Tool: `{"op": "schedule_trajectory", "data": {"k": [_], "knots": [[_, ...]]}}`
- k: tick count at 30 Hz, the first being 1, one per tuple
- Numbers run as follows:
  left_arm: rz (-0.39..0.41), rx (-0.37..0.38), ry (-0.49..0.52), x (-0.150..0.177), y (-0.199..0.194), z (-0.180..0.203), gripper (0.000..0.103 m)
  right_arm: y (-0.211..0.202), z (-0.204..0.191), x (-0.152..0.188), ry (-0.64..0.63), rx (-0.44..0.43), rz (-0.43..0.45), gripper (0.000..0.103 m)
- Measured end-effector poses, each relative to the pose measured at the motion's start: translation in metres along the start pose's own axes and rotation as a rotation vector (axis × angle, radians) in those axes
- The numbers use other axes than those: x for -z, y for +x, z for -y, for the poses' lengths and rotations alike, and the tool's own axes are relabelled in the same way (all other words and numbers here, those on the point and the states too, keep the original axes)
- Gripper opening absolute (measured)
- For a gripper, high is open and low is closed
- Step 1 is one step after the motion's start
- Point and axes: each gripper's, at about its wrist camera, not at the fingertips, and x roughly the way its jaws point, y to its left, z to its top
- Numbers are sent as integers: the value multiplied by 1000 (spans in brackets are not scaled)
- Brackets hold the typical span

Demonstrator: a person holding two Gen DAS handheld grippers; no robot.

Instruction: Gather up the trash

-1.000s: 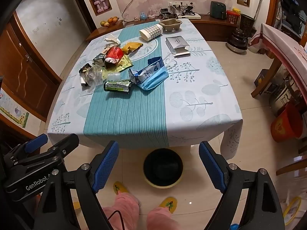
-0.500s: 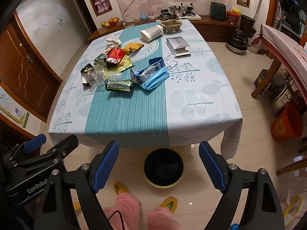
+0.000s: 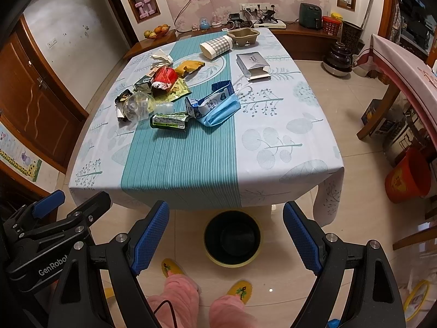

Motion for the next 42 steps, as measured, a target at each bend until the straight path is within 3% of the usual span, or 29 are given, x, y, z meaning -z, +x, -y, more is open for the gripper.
{"op": "schedule_trajectory", "data": {"k": [42], "knots": [[45,-69,16,6,-36,-1,92,-33,-6,0,-15,0,58,88]]}}
